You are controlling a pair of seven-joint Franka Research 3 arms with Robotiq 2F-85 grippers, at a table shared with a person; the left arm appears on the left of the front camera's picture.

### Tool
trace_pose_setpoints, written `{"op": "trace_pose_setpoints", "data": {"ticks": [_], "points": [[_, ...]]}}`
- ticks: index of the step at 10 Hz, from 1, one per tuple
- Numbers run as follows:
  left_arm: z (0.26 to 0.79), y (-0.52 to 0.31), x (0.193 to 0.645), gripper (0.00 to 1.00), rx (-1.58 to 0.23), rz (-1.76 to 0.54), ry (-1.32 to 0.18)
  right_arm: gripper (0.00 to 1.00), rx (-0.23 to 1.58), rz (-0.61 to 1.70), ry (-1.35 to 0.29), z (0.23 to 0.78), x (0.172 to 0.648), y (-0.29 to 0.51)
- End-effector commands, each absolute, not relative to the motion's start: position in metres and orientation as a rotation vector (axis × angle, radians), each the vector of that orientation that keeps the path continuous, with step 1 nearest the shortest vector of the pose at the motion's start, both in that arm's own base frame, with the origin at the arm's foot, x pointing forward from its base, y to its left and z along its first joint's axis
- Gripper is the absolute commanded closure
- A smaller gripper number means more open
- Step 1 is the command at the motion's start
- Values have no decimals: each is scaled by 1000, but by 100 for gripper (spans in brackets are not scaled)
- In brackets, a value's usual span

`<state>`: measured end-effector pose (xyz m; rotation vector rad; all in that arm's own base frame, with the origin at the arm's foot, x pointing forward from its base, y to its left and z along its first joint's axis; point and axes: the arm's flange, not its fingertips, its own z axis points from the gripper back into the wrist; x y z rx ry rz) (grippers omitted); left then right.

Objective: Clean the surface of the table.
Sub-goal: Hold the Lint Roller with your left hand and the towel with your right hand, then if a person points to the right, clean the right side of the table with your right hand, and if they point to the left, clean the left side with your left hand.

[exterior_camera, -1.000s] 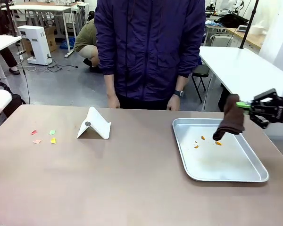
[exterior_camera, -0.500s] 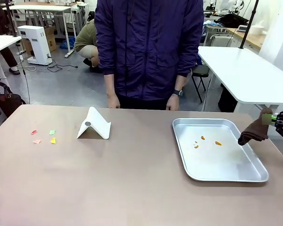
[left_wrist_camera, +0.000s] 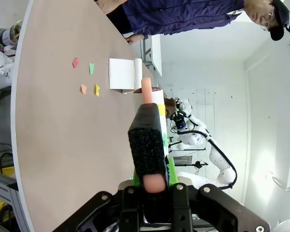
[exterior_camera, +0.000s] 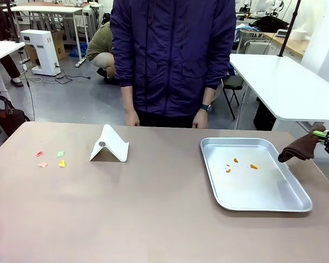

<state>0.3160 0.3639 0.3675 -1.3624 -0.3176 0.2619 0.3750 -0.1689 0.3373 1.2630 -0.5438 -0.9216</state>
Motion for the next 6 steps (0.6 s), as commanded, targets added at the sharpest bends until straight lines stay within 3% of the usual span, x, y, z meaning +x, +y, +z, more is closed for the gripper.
{"op": "trace_pose_setpoints", "data": {"ticks": [1,6], "points": [[372,365,312,100,-1373,252,-319,100,1267,-913,-525,339,373,-171],[372,365,312,100,-1373,252,-319,100,1267,-913,-525,339,373,-171]]}}
